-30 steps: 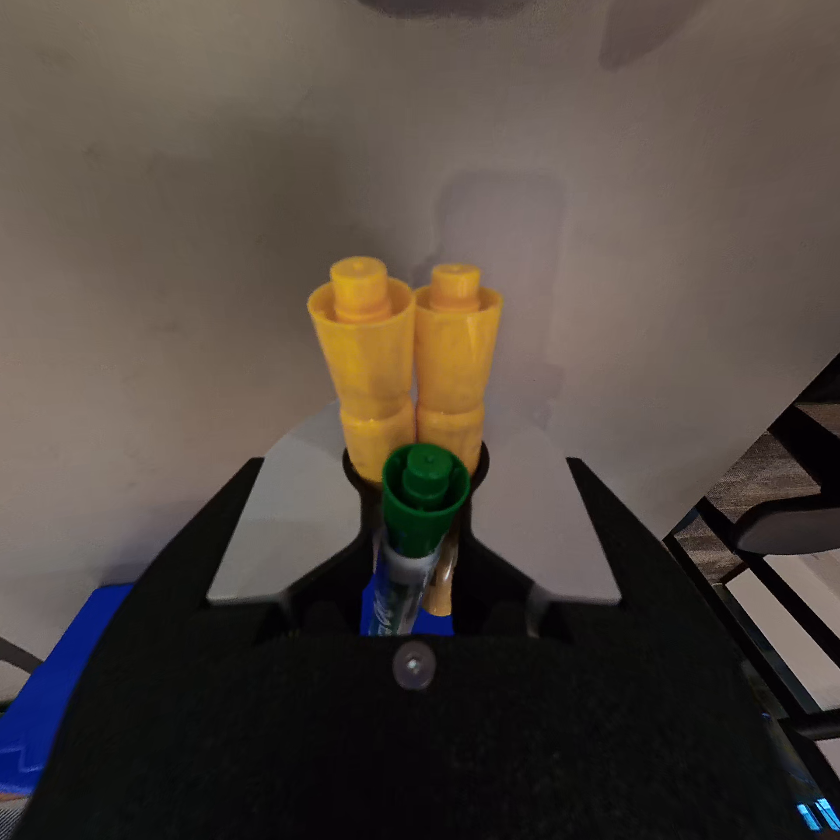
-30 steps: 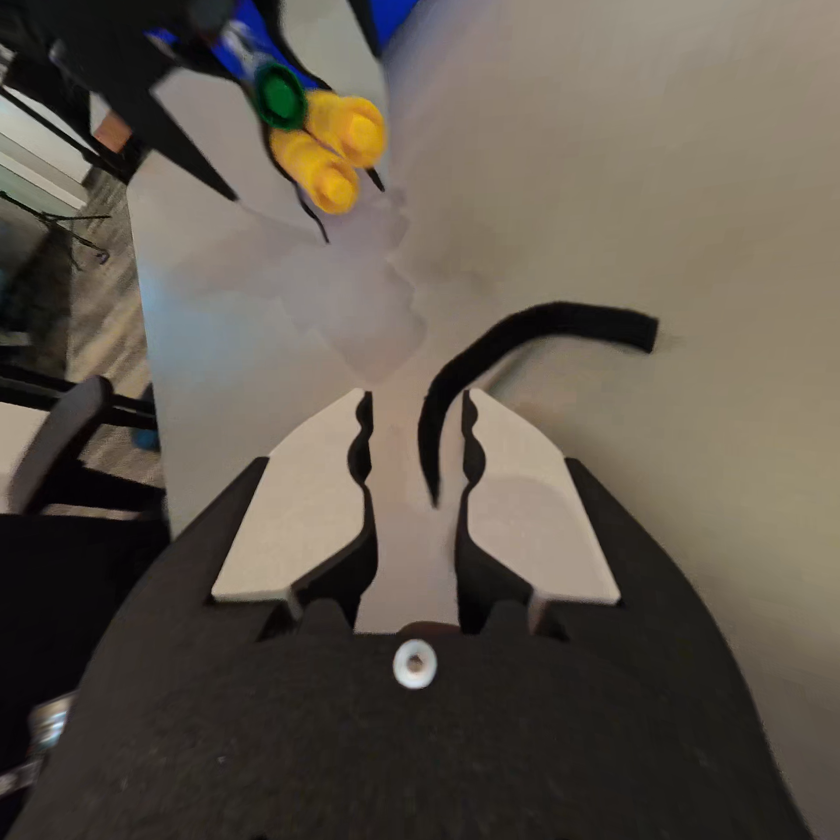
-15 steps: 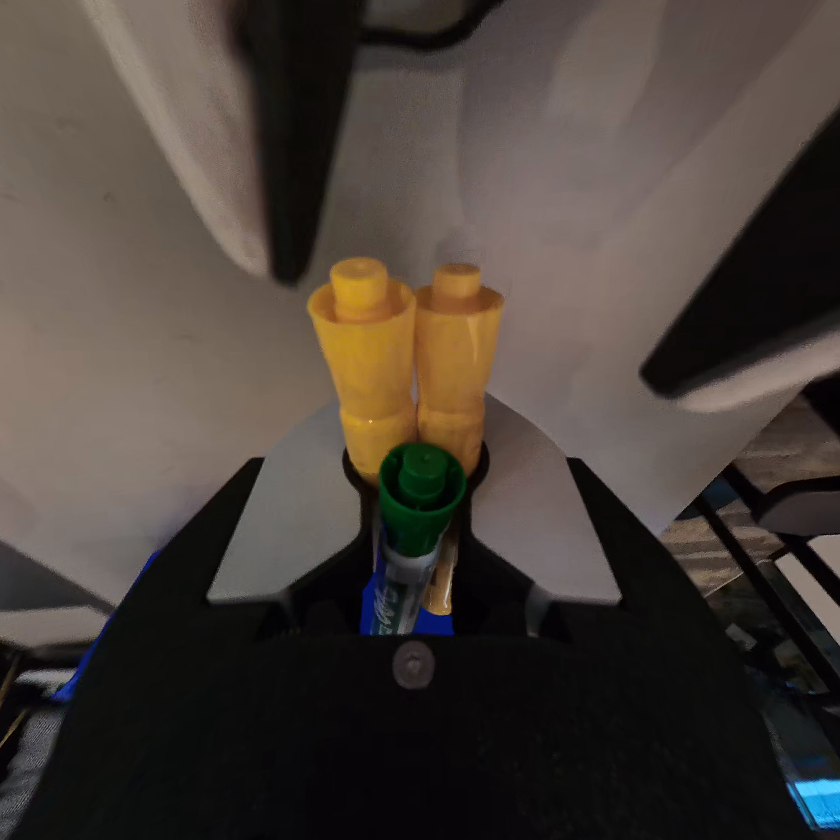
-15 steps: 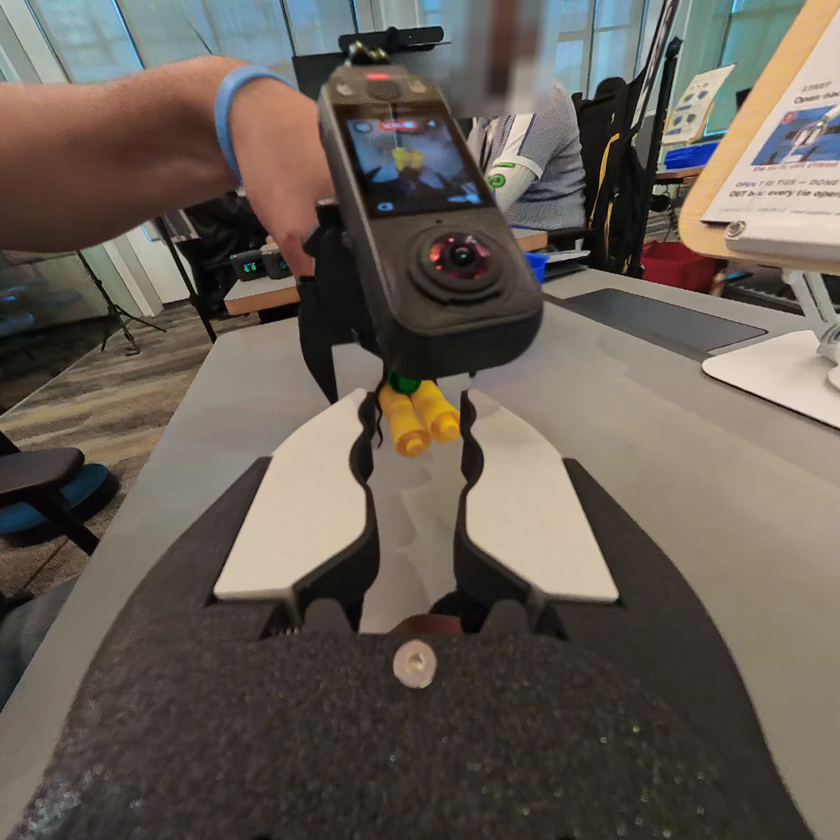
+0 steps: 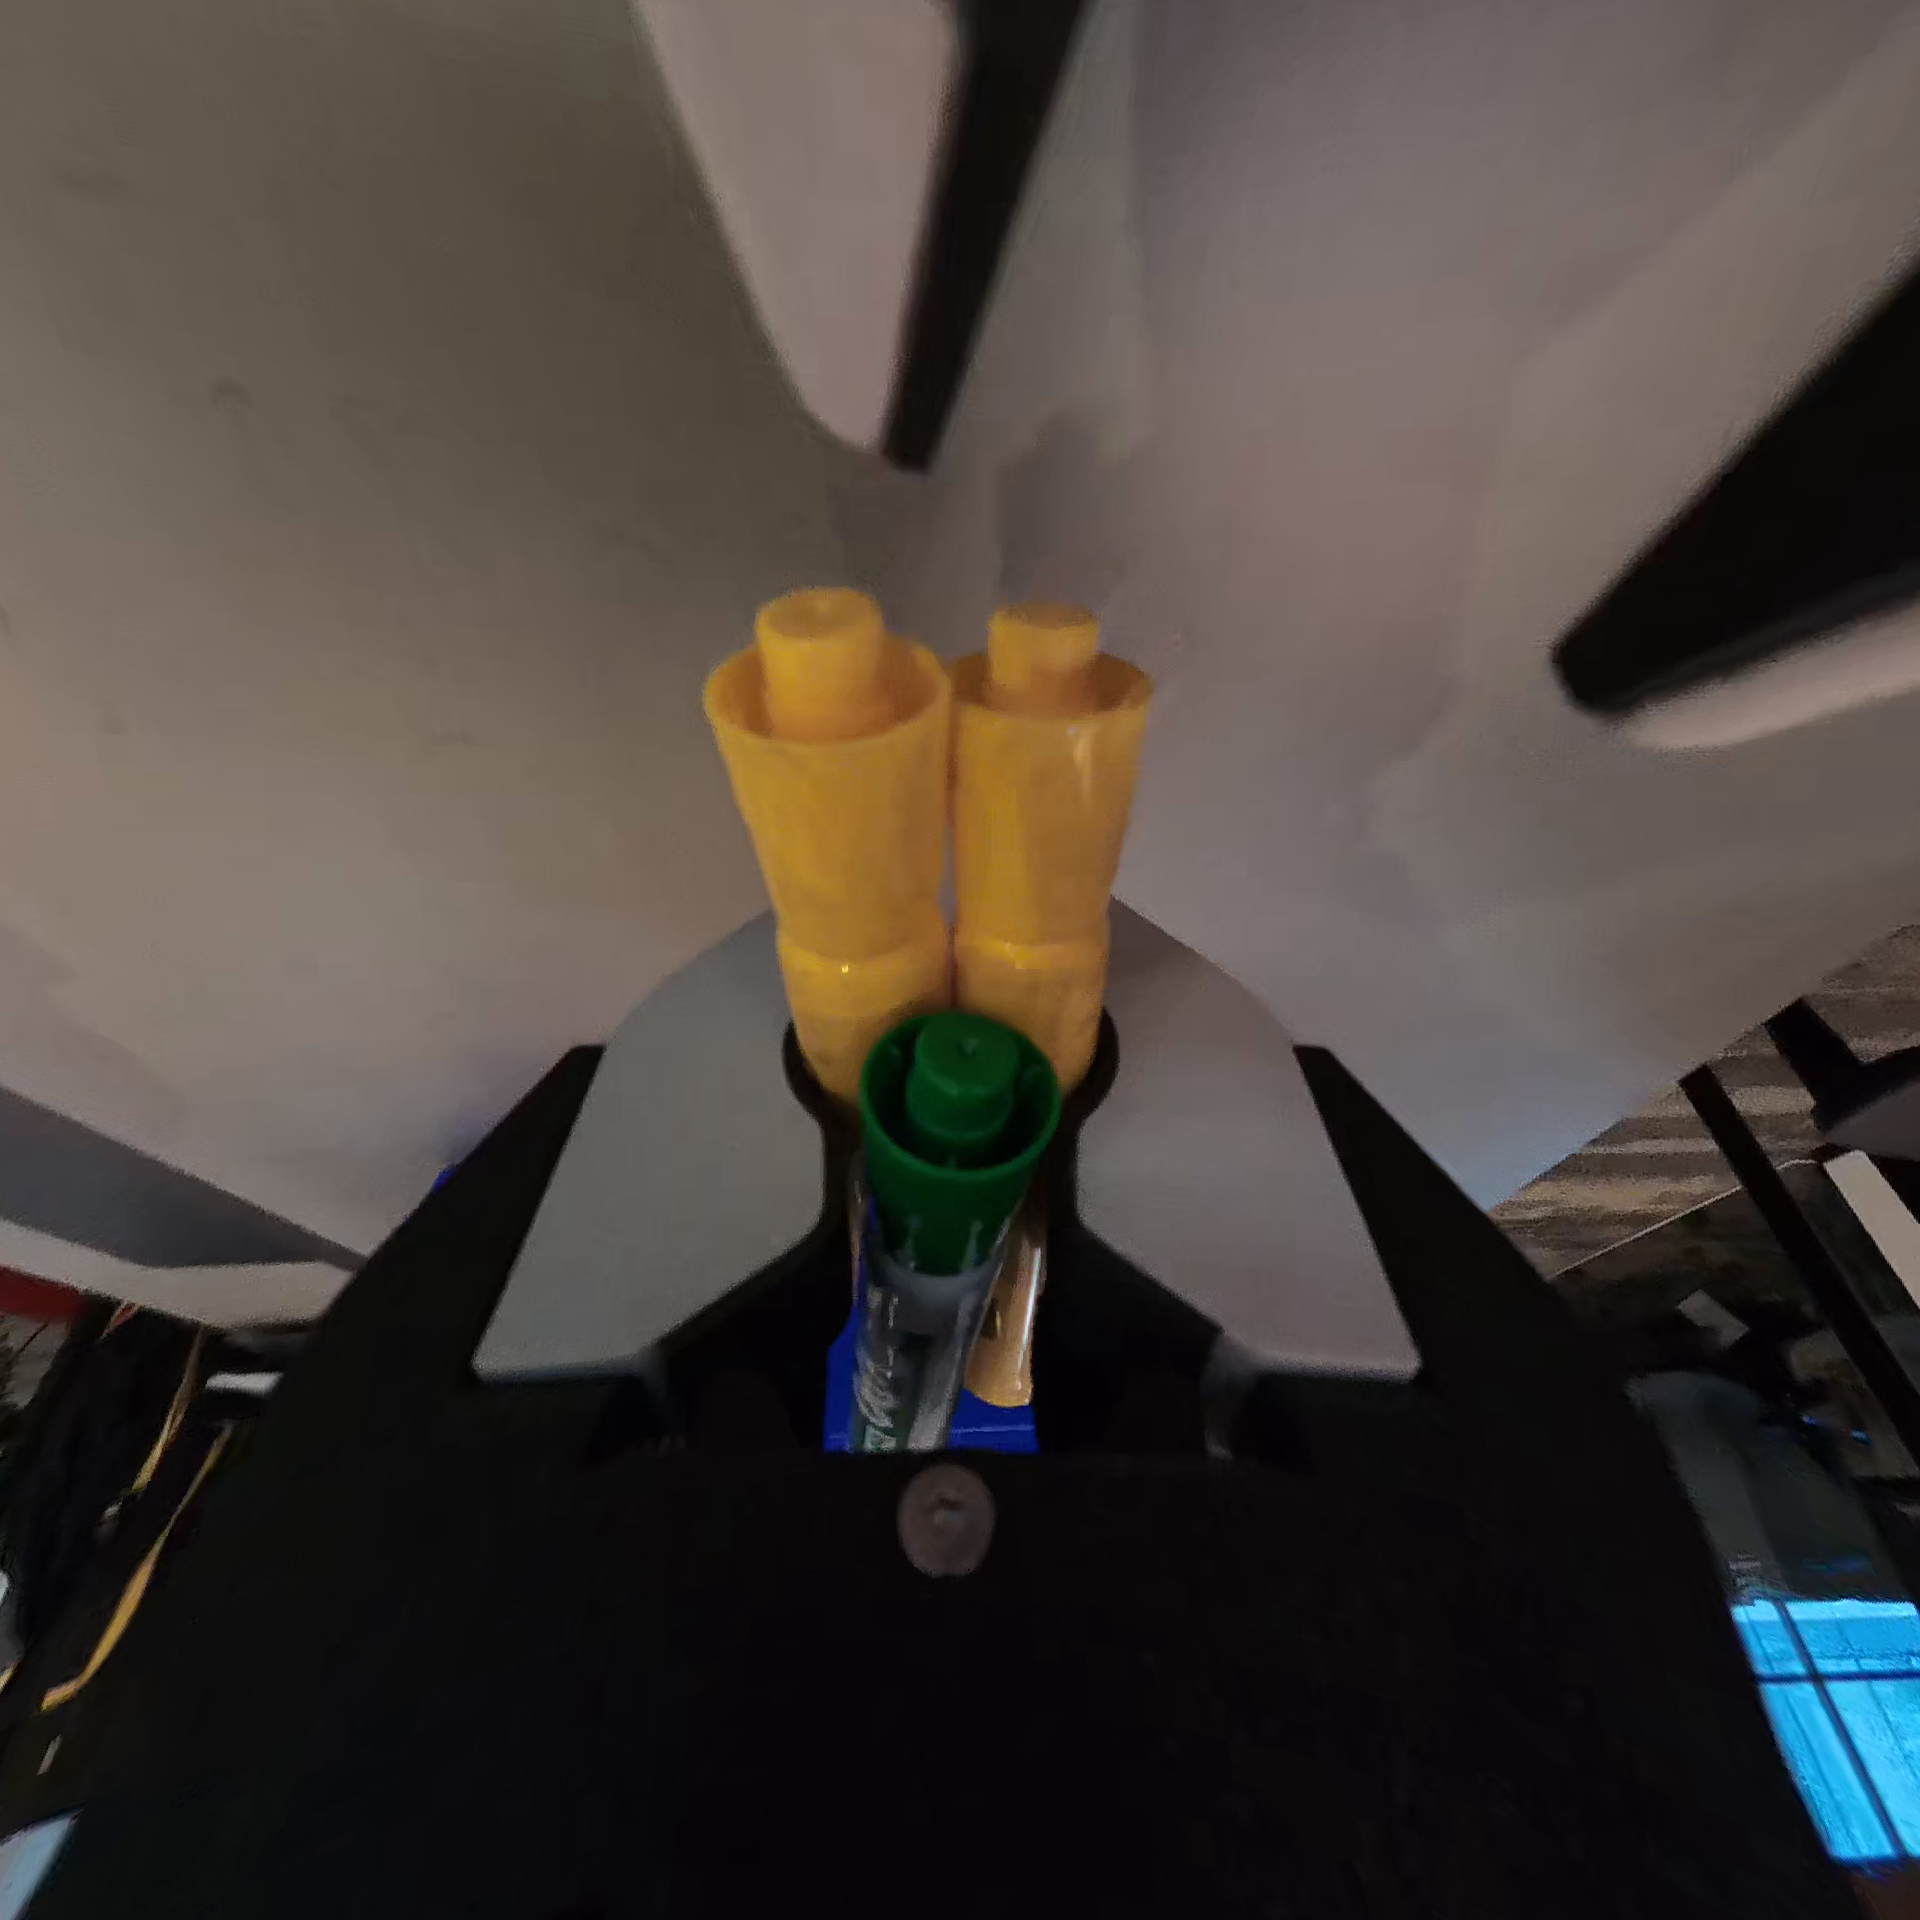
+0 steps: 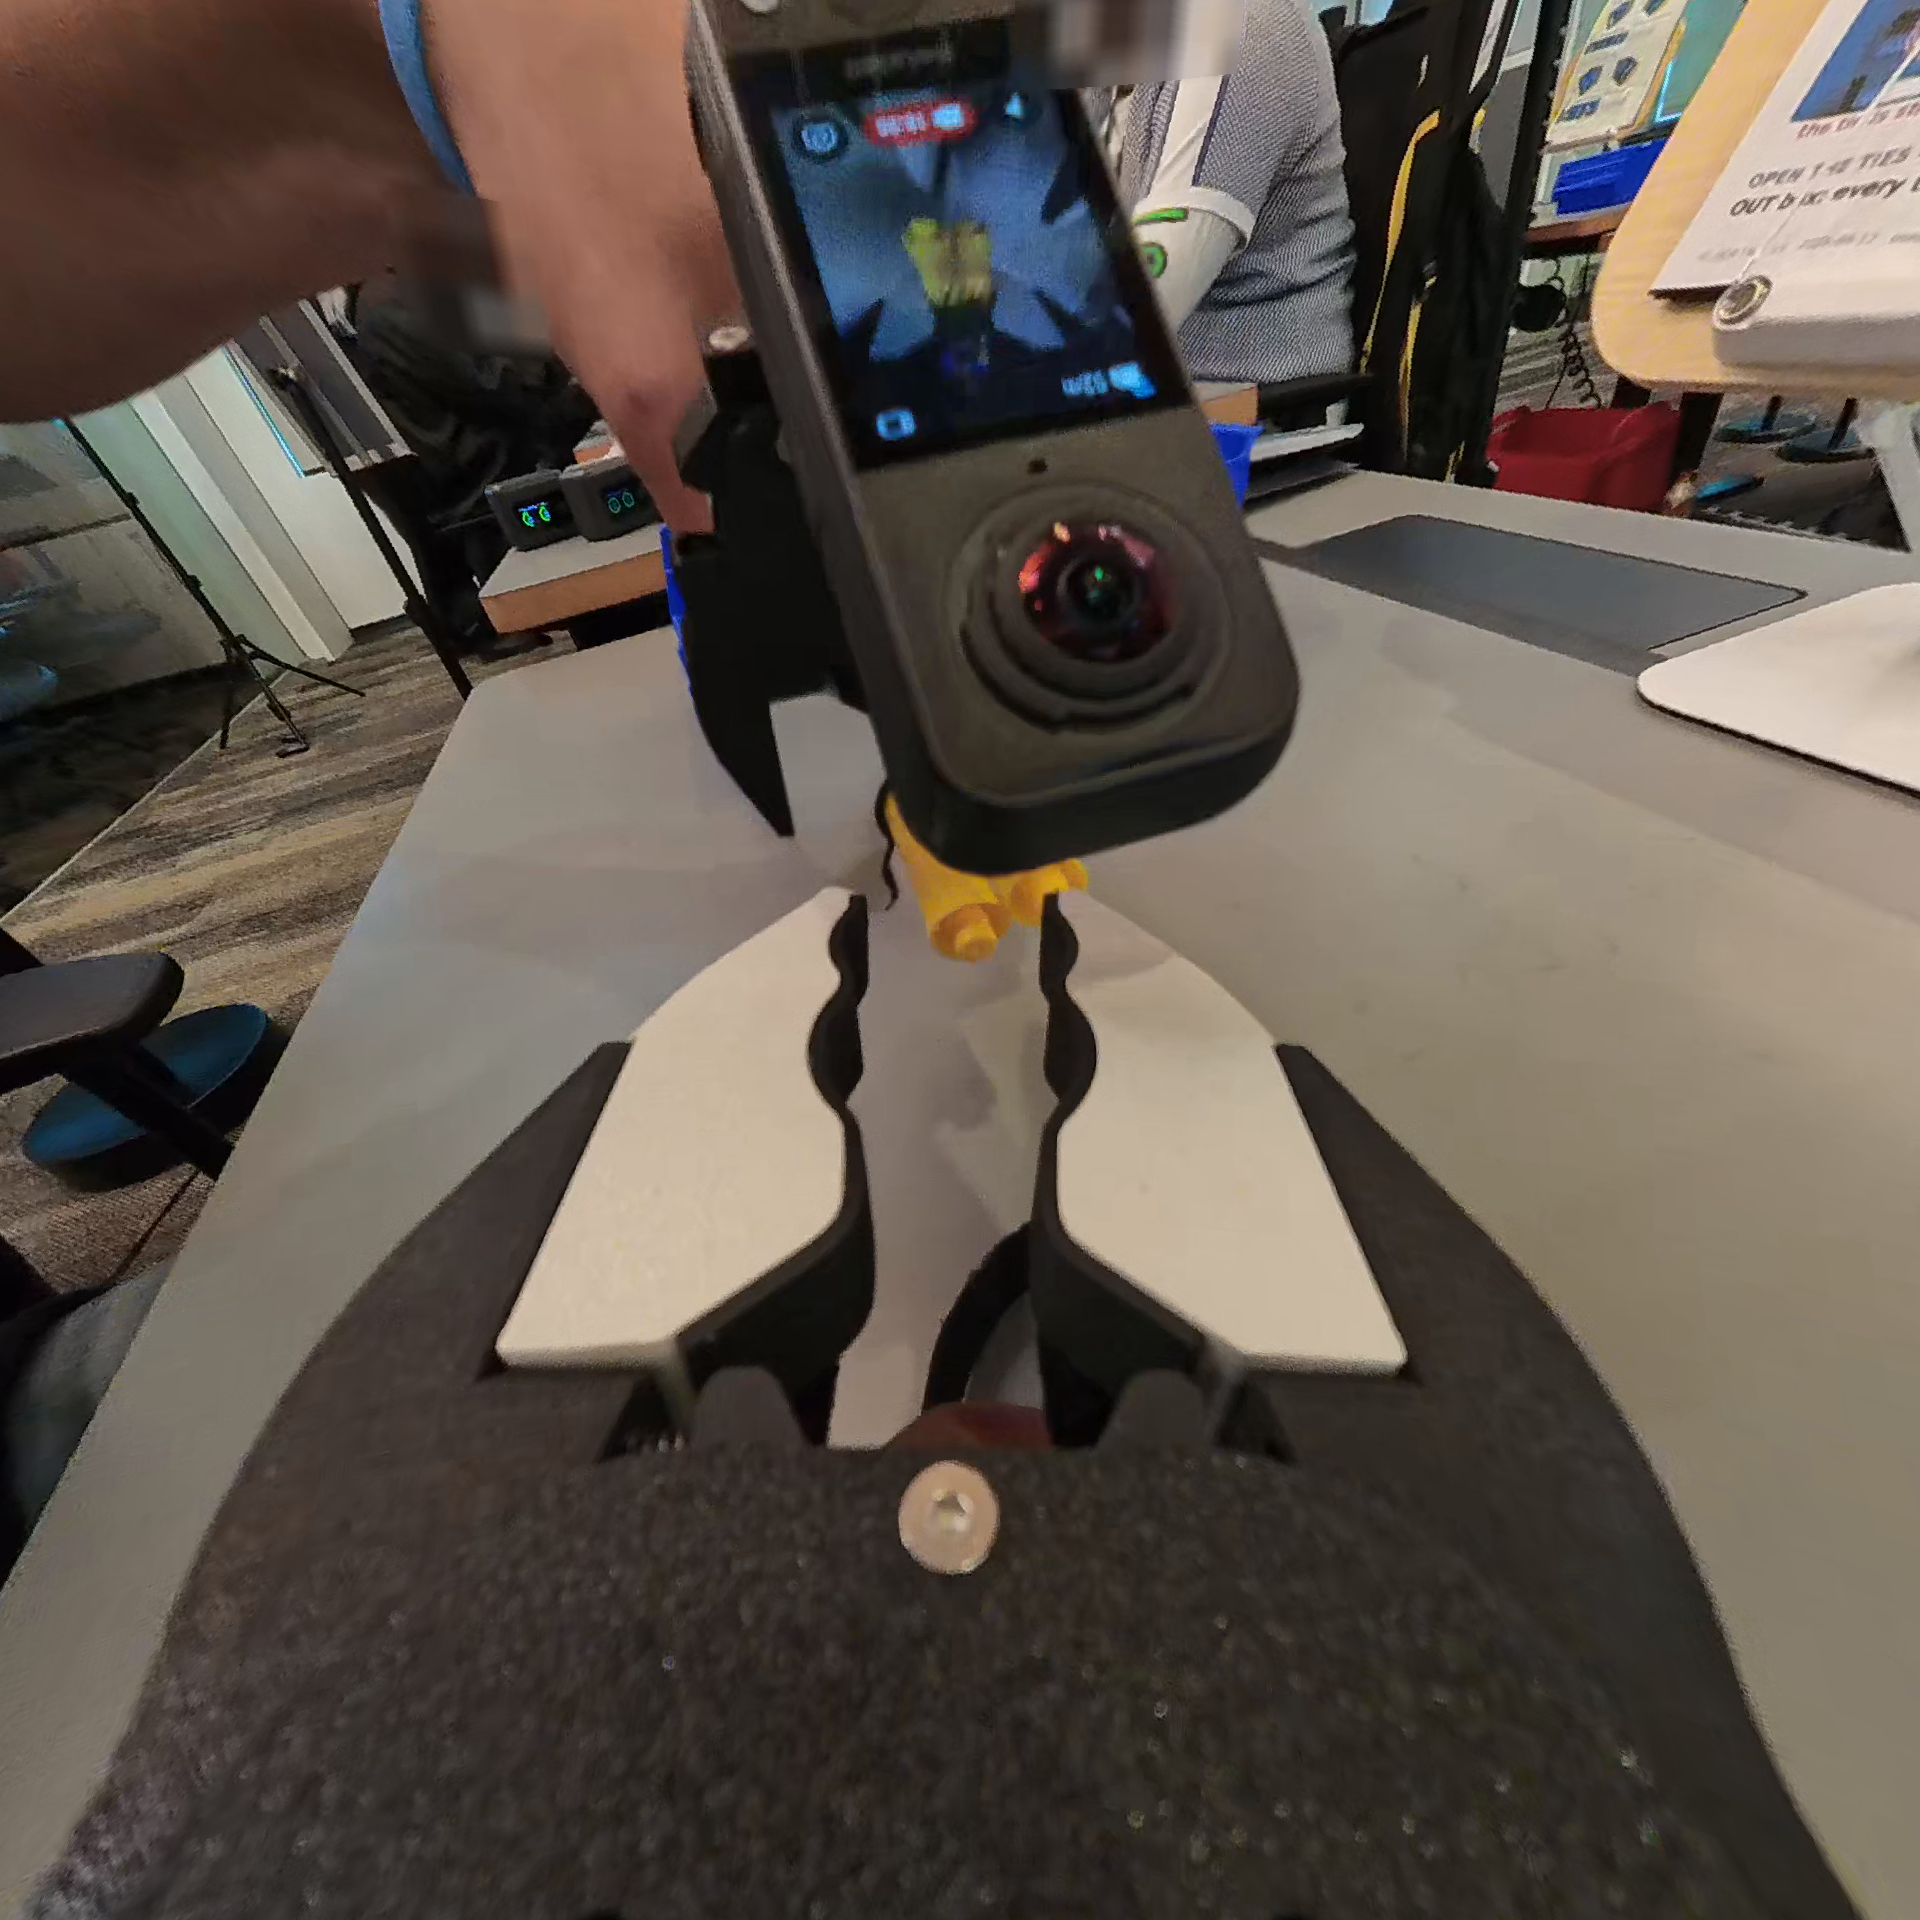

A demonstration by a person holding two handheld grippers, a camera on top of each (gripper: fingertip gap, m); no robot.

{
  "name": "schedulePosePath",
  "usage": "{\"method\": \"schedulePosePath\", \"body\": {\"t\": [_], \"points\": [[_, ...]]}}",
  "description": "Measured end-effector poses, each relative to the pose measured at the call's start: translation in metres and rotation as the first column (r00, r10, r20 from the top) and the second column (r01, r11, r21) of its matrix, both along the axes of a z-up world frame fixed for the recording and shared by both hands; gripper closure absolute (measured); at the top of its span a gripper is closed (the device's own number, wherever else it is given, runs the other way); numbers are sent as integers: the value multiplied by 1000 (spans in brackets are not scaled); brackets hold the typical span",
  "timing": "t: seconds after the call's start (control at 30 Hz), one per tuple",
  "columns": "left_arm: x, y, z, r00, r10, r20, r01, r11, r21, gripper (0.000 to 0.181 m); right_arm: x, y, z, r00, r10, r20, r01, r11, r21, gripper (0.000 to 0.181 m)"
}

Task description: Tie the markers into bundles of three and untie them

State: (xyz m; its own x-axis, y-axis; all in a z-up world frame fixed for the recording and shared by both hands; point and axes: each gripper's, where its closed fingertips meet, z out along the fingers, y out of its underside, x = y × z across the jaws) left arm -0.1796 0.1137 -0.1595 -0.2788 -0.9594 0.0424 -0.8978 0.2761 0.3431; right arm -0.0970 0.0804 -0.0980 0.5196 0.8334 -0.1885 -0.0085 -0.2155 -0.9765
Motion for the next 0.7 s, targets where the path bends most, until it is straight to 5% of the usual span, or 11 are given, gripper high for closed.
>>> {"method": "schedulePosePath", "body": {"t": [0.7], "points": [[28, -26, 5, 996, 29, 85, -19, 993, -113, 141, -11, 2, 15, 994, -99, -43, 104, 989, 107, 154]]}}
